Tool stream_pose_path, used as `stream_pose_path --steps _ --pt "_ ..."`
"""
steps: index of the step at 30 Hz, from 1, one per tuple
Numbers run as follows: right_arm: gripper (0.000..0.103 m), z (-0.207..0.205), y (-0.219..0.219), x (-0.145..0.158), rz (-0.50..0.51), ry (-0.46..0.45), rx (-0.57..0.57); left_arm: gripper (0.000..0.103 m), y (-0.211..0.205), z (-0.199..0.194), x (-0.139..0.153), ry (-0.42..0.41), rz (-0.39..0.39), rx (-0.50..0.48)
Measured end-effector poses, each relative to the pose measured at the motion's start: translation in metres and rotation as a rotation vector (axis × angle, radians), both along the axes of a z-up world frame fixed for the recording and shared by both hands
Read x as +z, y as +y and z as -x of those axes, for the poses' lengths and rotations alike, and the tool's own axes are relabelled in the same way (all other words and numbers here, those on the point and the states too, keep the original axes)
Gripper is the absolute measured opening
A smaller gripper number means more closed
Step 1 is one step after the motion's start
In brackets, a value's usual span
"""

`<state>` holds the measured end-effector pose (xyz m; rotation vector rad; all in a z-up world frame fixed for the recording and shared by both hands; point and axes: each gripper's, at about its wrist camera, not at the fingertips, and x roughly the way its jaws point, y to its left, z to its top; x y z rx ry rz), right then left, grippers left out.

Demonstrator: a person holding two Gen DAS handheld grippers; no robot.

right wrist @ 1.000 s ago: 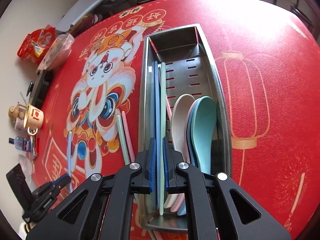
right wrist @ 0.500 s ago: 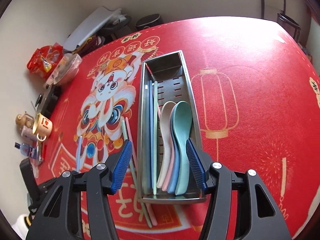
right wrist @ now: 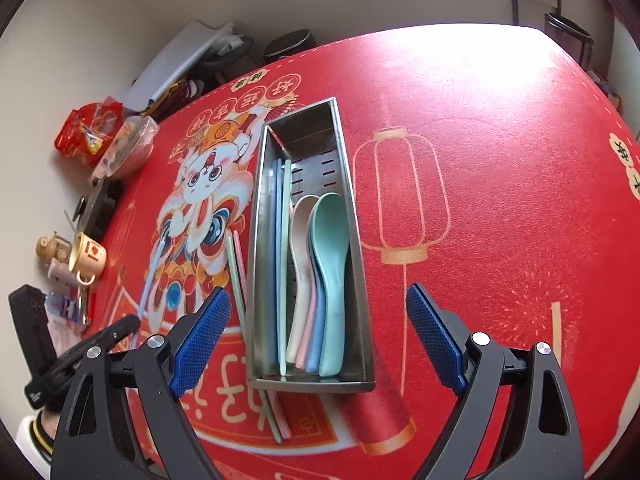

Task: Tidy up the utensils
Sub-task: 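Carry the blue chopstick with the left tool down into the tray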

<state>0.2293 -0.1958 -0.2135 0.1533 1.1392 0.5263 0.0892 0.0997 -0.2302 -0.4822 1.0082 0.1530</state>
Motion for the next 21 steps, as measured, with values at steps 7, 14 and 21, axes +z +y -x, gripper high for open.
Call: stream_pose_path --steps 7,14,21 --pt "0.086 -0.009 -0.035 -0.005 0.008 0.009 -0.046 0.006 -0.047 -0.047 0.014 -0.039 0.055 -0.043" --pt "0.086 -0.019 -0.07 -0.017 0.023 0.024 -0.059 0.007 -0.094 -0.094 0.017 -0.05 0.067 -0.057" --pt "0.086 -0.032 -0.102 -0.023 -0.006 0.035 -0.067 0.0 -0.104 -0.112 0.005 -0.01 0.058 -0.025"
